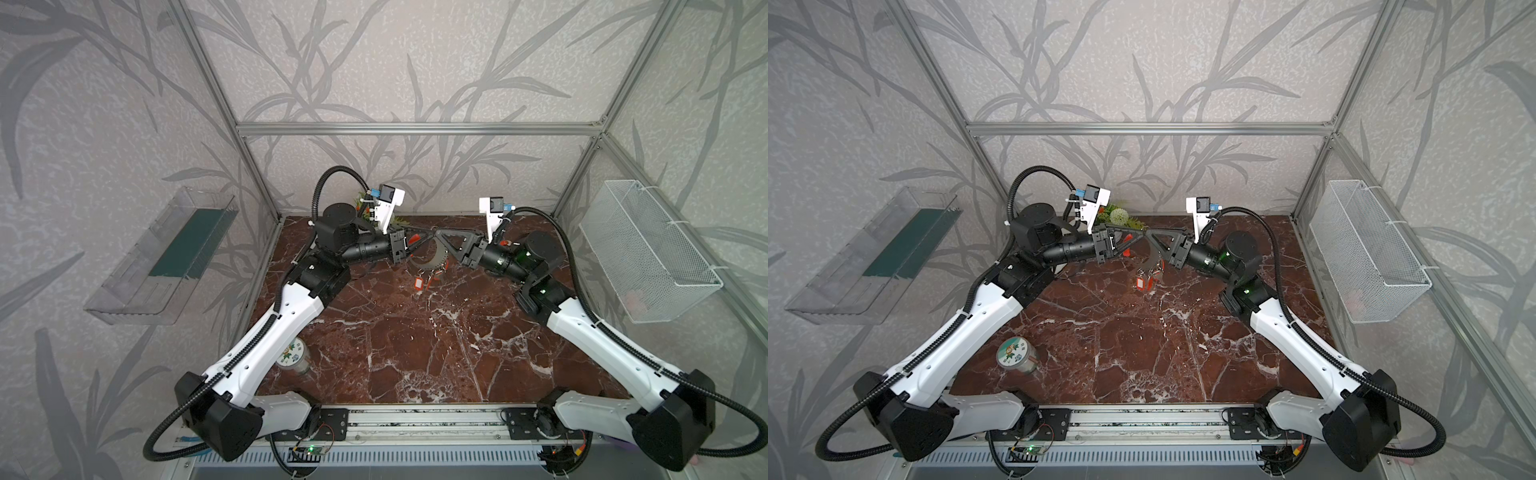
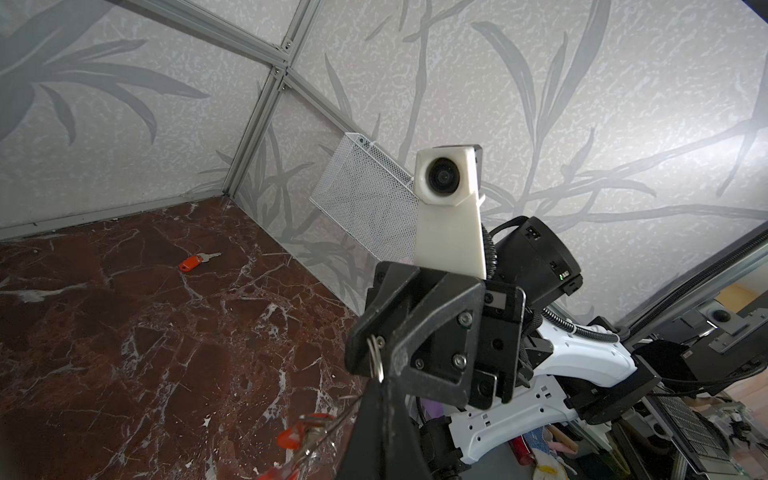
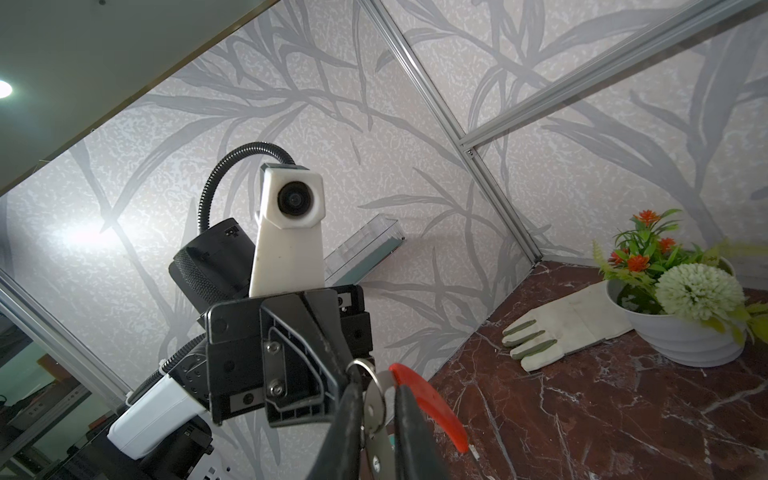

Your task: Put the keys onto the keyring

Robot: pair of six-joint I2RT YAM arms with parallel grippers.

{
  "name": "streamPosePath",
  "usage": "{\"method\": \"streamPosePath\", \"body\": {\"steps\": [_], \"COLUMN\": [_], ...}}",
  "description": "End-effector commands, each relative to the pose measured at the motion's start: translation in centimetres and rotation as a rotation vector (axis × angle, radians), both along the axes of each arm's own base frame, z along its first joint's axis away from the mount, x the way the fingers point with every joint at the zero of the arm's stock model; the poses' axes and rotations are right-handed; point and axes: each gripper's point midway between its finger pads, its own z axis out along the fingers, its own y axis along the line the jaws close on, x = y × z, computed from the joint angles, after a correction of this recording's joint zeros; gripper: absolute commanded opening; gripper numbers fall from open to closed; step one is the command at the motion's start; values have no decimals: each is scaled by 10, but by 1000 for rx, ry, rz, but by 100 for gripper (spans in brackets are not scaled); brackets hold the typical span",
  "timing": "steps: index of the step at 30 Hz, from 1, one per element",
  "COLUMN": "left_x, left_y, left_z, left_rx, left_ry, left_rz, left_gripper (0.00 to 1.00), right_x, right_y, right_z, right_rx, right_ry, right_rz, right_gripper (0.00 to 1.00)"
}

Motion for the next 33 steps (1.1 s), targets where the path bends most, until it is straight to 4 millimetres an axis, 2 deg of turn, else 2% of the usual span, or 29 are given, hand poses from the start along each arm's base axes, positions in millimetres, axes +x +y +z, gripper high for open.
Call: {"method": "streamPosePath", "body": {"steps": [1, 4, 11, 14, 18, 21, 33], "left_x": [-12, -12, -11, -12, -14, -17, -26], "left_y": [3, 3, 3, 3, 4, 7, 9], "left_z": [18, 17, 14, 14, 12, 7, -17], "left_rx": [-28, -24, -15, -14, 3, 40, 156], "left_ry": [-77, -77, -75, -75, -75, -83, -71], "left_rz": [-16, -14, -13, -14, -17, -16, -70], "left_gripper": [0, 0, 0, 0, 15, 21, 24], "right_x": [-6, -7, -10, -10, -11, -13, -34], "right_y": [4, 4, 1, 2, 0, -3, -3], "right_z": [15, 14, 15, 12, 7, 4, -14], "right_rx": [15, 15, 5, -8, -39, -86, -349], "right_ry": [-31, -30, -44, -42, -38, -42, -67], "right_rz": [32, 32, 26, 32, 44, 73, 248], "right_gripper": [13, 11, 0, 0, 0, 0, 0]}}
